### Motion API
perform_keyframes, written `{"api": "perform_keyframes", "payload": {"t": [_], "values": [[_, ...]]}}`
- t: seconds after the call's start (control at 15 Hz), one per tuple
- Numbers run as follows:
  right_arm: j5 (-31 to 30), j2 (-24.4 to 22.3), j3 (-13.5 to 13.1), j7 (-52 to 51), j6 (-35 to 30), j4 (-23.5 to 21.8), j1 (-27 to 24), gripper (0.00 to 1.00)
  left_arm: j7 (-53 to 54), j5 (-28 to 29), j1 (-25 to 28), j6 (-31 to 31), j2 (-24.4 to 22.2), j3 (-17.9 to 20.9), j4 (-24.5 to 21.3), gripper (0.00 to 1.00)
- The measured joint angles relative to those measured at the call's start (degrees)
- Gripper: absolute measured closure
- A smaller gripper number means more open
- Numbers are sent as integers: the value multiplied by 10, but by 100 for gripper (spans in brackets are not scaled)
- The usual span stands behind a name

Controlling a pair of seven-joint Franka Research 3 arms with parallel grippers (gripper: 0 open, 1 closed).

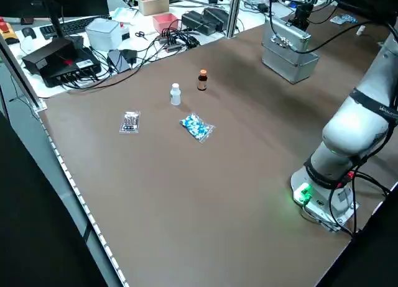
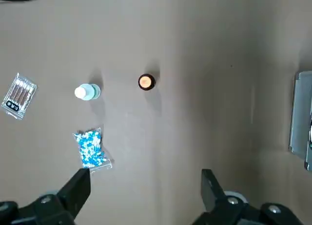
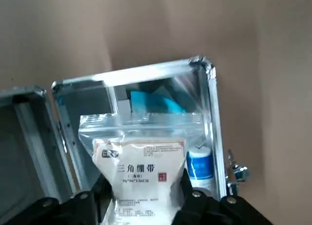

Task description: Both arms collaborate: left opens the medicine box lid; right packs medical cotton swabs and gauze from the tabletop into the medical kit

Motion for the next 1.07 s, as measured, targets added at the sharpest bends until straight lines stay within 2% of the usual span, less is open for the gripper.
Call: {"api": "perform_keyframes", "payload": {"t": [0.33, 0.8, 1.07], "values": [[1, 0, -1, 0, -30, 0, 1, 3, 0, 0, 0, 0, 0, 0, 0, 0], [1, -2, -3, 1, -35, 2, 1, 1, 0, -4, 9, 5, 0, 0, 0, 0], [1, -40, -12, 2, -72, 7, -10, 2, 0, -12, 22, 10, 0, 1, 0, 0]]}}
